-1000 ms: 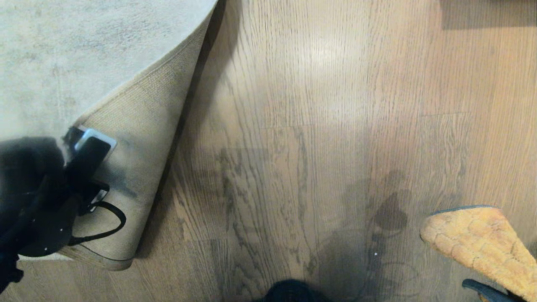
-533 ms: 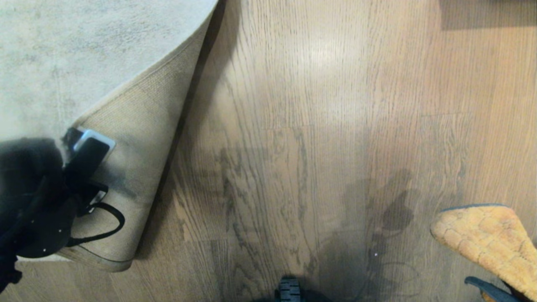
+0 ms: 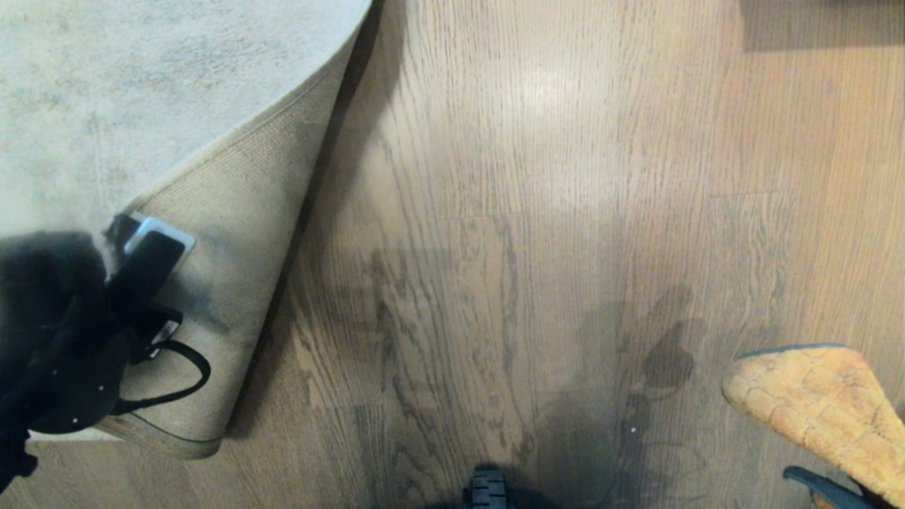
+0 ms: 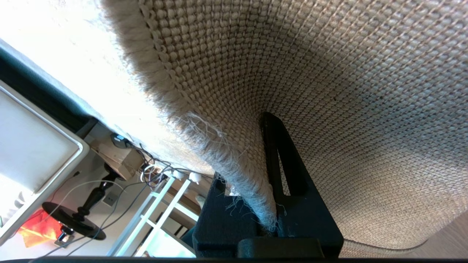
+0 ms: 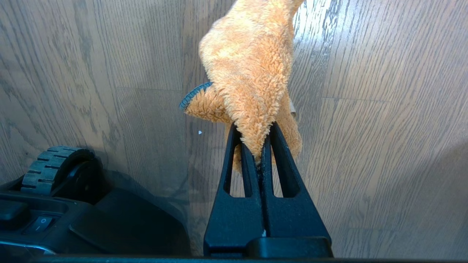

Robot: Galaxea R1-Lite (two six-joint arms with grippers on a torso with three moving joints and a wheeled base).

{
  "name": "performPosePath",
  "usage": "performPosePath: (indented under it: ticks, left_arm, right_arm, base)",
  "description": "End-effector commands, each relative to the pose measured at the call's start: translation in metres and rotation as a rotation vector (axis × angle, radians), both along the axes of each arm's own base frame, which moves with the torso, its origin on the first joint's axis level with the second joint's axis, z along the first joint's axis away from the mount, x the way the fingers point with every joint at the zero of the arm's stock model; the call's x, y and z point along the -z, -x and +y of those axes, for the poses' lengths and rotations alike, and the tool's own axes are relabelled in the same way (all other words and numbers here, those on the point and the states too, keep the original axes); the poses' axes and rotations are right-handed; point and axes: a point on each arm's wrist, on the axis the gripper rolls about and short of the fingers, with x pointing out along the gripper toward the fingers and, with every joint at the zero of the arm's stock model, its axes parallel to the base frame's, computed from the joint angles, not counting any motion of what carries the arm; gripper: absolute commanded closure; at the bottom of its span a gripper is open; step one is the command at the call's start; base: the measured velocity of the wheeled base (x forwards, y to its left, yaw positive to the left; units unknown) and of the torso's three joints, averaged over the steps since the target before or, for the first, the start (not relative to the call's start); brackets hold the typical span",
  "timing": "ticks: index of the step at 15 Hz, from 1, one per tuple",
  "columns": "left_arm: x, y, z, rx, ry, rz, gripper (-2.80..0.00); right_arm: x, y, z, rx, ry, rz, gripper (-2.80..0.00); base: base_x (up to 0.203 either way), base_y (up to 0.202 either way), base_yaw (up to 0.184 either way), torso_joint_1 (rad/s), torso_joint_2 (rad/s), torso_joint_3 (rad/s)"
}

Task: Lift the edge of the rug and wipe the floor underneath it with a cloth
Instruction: Lift up the carpet, then wipe the floor under the carpet with a rag

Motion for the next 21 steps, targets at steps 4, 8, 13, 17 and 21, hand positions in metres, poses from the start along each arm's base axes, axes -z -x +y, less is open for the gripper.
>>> performPosePath:
  ticks: [4,8,13,17,21]
  left_arm:
    - [0.002,0.0,-0.001,-0.004,-0.01,0.015,0.0]
    - [0.007,0.003,-0.001,0.0,-0.011,0.029,0.0]
    - [0.012,0.005,-0.001,0.002,-0.013,0.047,0.0]
    - [0.013,0.007,-0.001,0.001,-0.01,0.049,0.0]
    - [0.012,0.007,-0.001,0.002,-0.009,0.042,0.0]
  right_arm:
    - [0.0,0.0,0.0,-0.001,0.011,0.001,0.0]
    - [0.0,0.0,0.0,-0.004,0.013,0.002,0.0]
    - [0.0,-0.002,0.0,-0.003,0.013,0.049,0.0]
    - [0.0,-0.001,0.0,-0.003,0.015,0.044,0.0]
    - [0.0,0.0,0.0,-0.004,0.018,0.009,0.0]
  base:
    - [0.0,0.0,0.0,0.0,0.0,0.0]
    - [0.0,0.0,0.0,0.0,0.0,0.0]
    - [0.0,0.0,0.0,0.0,0.0,0.0]
    - [0.0,0.0,0.0,0.0,0.0,0.0]
    - [0.0,0.0,0.0,0.0,0.0,0.0]
